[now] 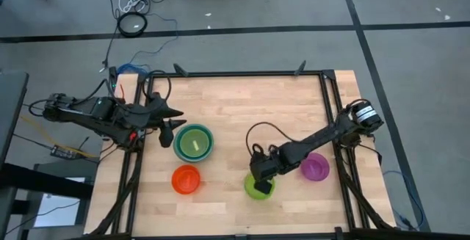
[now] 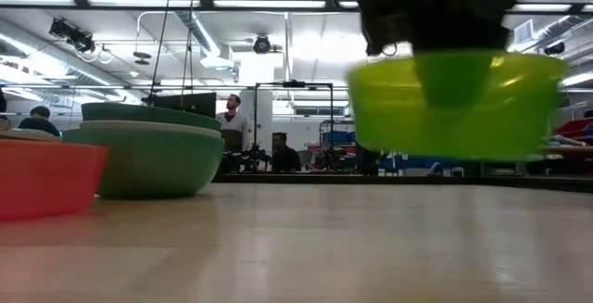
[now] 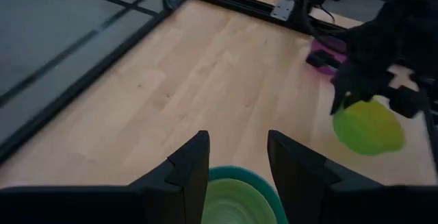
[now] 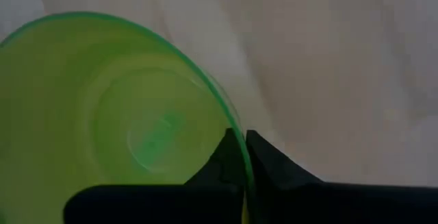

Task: Nest bowls inside each other
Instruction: Stack the light green bowl on top of the yellow bowl, then stack the orange bowl on top of the light green bowl

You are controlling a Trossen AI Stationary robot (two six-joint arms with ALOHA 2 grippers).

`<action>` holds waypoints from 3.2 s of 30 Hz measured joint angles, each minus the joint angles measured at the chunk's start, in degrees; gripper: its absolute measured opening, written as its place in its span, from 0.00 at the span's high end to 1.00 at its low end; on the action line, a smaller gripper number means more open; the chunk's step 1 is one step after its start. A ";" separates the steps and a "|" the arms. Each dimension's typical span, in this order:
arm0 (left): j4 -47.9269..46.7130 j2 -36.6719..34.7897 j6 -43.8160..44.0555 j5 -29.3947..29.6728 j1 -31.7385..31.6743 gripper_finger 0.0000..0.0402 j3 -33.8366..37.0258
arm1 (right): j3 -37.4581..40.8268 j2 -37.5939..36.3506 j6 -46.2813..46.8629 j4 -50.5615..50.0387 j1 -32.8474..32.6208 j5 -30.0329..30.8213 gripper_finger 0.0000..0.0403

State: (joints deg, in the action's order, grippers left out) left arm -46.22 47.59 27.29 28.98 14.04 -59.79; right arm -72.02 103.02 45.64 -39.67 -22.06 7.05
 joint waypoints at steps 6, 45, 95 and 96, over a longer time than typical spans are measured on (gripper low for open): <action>0.11 0.00 -1.36 5.76 -0.04 0.61 0.00 | -5.60 0.05 -12.56 7.88 7.63 2.60 1.00; 5.18 4.70 4.52 17.12 -0.07 0.61 0.13 | -21.74 17.96 -39.33 39.13 28.11 -17.93 1.00; 6.91 9.55 13.88 17.59 0.00 0.61 0.13 | -31.01 12.62 -63.44 -0.35 25.46 5.39 0.60; 6.88 9.55 13.90 17.59 0.00 0.61 0.13 | -31.01 12.62 -63.96 -1.03 25.50 5.40 0.60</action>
State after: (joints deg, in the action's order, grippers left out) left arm -39.33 57.14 41.19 46.57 14.04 -59.66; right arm -103.02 115.63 -18.32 -40.70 3.43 12.45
